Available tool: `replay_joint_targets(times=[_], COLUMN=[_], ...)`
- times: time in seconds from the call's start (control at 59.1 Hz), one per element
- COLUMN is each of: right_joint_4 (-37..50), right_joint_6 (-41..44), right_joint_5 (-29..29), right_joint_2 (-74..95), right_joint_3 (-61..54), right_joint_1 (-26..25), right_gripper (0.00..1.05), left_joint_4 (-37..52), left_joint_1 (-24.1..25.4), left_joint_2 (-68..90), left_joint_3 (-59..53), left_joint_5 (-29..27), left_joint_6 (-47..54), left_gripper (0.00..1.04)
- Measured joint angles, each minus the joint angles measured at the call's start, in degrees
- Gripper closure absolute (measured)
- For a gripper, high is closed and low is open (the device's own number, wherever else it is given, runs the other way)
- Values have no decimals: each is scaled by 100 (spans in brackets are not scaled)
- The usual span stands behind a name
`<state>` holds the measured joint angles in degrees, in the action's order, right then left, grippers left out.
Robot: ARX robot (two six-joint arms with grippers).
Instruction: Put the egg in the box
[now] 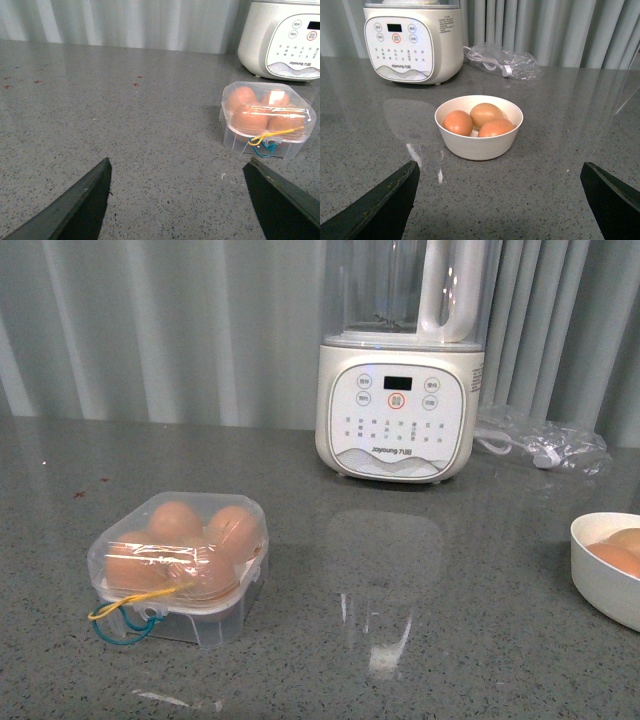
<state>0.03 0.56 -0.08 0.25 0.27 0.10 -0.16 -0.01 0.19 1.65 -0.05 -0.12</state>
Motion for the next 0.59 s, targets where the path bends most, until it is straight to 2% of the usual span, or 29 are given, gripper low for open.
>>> replay_joint_targets(times=[0.051, 0.101, 0.169, 0.592], right_joint_4=[0, 0, 0, 0], right_joint_6=[0, 0, 2, 2], right_joint_5=[0, 0, 0, 0], right_joint_2=[0, 0, 0, 0], right_joint_3=[0, 0, 0, 0], right_joint_1=[0, 0, 0, 0], right_gripper=[7, 7, 7, 7], left_joint_4=[0, 0, 0, 0], left_joint_1=[0, 0, 0, 0], left_joint_2=[0, 0, 0, 0], left_joint_3=[0, 0, 0, 0], left_joint_5=[2, 2, 2, 0], left_joint_6=[0, 4, 2, 2], left_gripper=[10, 5, 8, 7])
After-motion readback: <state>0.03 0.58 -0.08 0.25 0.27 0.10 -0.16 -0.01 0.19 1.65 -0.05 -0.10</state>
